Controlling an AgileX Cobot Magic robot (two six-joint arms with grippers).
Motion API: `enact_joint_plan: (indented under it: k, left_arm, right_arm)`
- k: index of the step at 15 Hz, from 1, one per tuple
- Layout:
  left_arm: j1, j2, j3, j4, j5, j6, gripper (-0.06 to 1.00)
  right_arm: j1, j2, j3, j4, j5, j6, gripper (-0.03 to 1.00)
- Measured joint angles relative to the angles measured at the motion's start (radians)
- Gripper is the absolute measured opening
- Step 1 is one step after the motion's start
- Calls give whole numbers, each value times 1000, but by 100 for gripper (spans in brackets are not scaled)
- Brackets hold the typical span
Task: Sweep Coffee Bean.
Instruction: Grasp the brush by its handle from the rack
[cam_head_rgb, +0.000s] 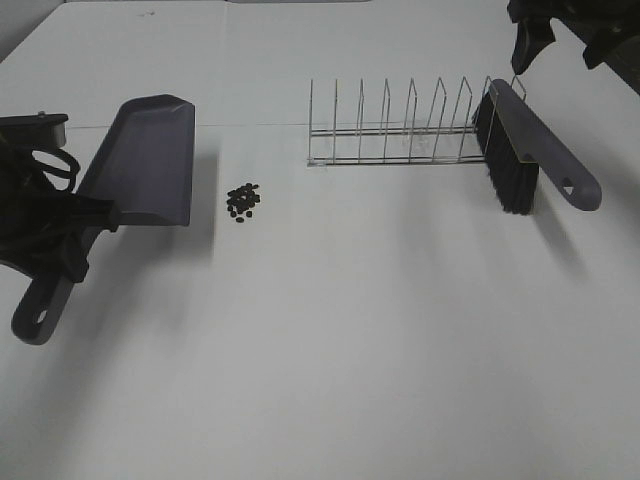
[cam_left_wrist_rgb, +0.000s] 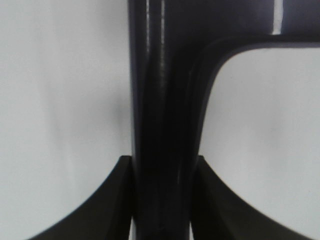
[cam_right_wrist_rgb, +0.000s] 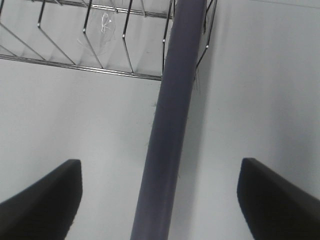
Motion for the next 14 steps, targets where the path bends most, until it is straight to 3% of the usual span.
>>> enact_joint_plan:
  k: [5,9,12,14]
  left_arm:
    - [0,0,0,1,0,0,26]
    - [0,0,0,4,0,0,26]
    - [0,0,0,4,0,0,26]
    - [0,0,0,4,0,0,26]
  right_arm:
    - [0,255,-262,-29,98,43,69]
    - [0,353,-311,-31,102,46,63]
    - [0,384,-314,-28,98,46,38]
    - [0,389,-314,-15,98,49,29]
